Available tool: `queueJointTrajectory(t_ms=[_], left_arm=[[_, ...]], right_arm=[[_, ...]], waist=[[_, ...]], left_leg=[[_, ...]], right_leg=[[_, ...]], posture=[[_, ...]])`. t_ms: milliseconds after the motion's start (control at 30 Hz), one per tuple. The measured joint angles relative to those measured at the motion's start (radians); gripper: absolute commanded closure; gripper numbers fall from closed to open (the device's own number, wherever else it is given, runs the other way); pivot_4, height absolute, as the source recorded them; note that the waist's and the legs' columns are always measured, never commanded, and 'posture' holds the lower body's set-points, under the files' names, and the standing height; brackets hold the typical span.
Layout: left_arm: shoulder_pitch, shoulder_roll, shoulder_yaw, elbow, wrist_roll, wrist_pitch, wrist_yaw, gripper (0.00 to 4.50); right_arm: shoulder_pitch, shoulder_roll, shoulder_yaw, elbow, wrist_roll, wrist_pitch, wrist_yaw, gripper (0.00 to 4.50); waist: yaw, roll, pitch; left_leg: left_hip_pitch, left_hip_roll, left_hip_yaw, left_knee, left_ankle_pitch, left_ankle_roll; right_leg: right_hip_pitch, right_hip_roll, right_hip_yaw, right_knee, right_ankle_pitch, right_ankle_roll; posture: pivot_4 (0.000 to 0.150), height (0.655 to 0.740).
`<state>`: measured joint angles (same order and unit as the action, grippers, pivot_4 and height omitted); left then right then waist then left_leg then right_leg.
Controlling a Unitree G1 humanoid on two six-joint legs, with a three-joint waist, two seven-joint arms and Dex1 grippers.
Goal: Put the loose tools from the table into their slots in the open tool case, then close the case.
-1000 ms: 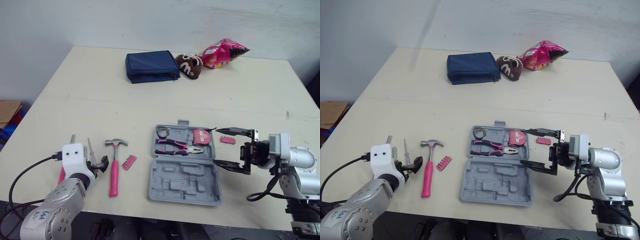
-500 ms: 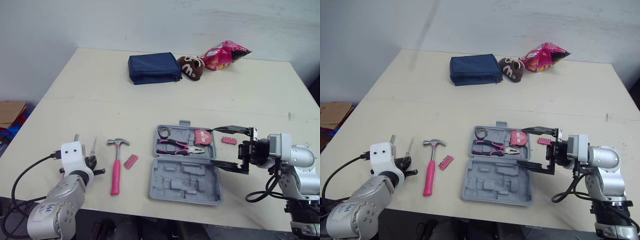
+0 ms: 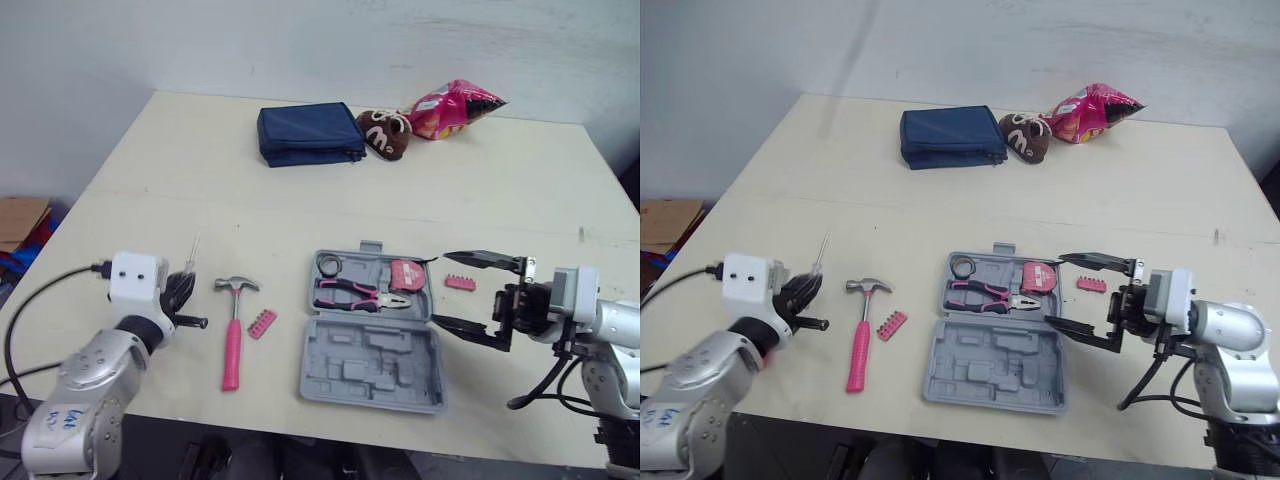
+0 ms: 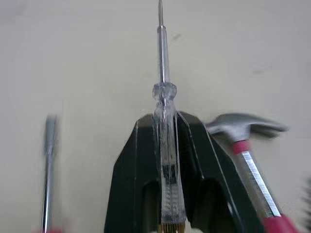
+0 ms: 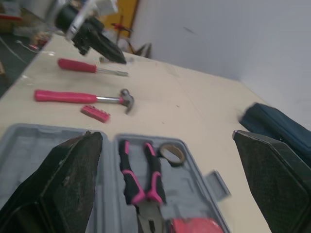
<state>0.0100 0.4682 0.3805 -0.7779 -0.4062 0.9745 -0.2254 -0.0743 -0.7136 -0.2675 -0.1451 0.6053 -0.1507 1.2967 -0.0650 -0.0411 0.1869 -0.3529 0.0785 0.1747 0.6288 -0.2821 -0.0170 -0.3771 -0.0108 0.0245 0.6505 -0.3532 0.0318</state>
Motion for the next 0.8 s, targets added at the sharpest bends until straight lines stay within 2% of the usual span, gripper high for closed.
queueJointTrajectory(t_ms=[100, 167, 233, 333, 433, 567, 700, 800], left_arm=[[-0.026, 0.113, -0.045, 0.013, -0.052, -0.04, -0.148, 4.48], [-0.097, 0.217, -0.095, 0.016, -0.091, -0.114, -0.304, 4.48], [-0.138, 0.267, -0.14, 0.012, -0.124, -0.182, -0.421, 4.48], [-0.21, 0.341, -0.256, 0.043, -0.125, -0.236, -0.542, 4.48], [-0.326, 0.415, -0.429, 0.087, -0.068, -0.271, -0.647, 4.48], [-0.505, 0.421, -0.653, 0.143, 0.01, -0.213, -0.708, 4.48], [-0.657, 0.342, -0.811, 0.18, 0.065, -0.132, -0.714, 4.48], [-0.703, 0.283, -0.893, 0.21, 0.109, -0.081, -0.689, 4.48]], right_arm=[[0.036, -0.016, -0.022, 0.002, -0.003, 0.0, 0.001, 0.0], [0.046, -0.03, -0.036, 0.022, -0.003, -0.002, 0.011, 0.0], [0.056, -0.031, -0.062, 0.04, -0.002, -0.005, 0.02, 0.0], [0.119, -0.04, -0.096, 0.056, -0.002, -0.008, 0.034, 0.0], [0.188, -0.047, -0.128, 0.049, -0.004, -0.008, 0.038, 0.0], [0.24, -0.05, -0.158, 0.025, -0.005, -0.008, 0.033, 0.0], [0.296, -0.053, -0.183, -0.006, -0.014, -0.008, 0.022, 0.0], [0.337, -0.053, -0.192, -0.038, -0.02, -0.008, 0.013, 0.0]], waist=[[0.006, 0.0, 0.0], [0.01, 0.001, 0.001], [0.012, 0.006, 0.001], [0.015, 0.007, 0.001], [0.017, 0.008, 0.002], [0.01, 0.008, 0.002], [0.014, 0.008, 0.002], [0.011, 0.008, 0.002]], left_leg=[[-0.001, 0.002, 0.0, 0.0, 0.0, 0.002], [-0.001, 0.003, 0.0, -0.001, 0.0, 0.001], [-0.002, 0.002, 0.0, -0.002, -0.002, 0.002], [-0.003, 0.003, 0.0, -0.002, -0.002, 0.002], [-0.003, 0.003, 0.0, -0.002, -0.002, 0.002], [-0.003, 0.003, 0.0, 0.0, -0.002, 0.003], [-0.003, 0.002, -0.001, 0.001, -0.001, 0.003], [-0.003, 0.002, -0.001, 0.001, -0.001, 0.003]], right_leg=[[0.0, 0.001, -0.003, -0.002, -0.001, -0.001], [0.0, 0.001, -0.004, -0.003, -0.001, -0.002], [0.0, 0.0, -0.005, -0.006, -0.001, -0.002], [0.0, 0.001, -0.005, -0.007, -0.001, -0.001], [0.0, 0.001, -0.005, -0.007, -0.002, -0.001], [0.0, 0.002, -0.004, -0.007, -0.001, 0.001], [0.0, 0.002, -0.003, -0.005, -0.001, 0.002], [0.0, 0.003, -0.002, -0.004, -0.002, 0.003]], posture=[[0.15, 0.74], [0.15, 0.74], [0.15, 0.74], [0.15, 0.74], [0.15, 0.74], [0.15, 0.74], [0.15, 0.74], [0.15, 0.74]])
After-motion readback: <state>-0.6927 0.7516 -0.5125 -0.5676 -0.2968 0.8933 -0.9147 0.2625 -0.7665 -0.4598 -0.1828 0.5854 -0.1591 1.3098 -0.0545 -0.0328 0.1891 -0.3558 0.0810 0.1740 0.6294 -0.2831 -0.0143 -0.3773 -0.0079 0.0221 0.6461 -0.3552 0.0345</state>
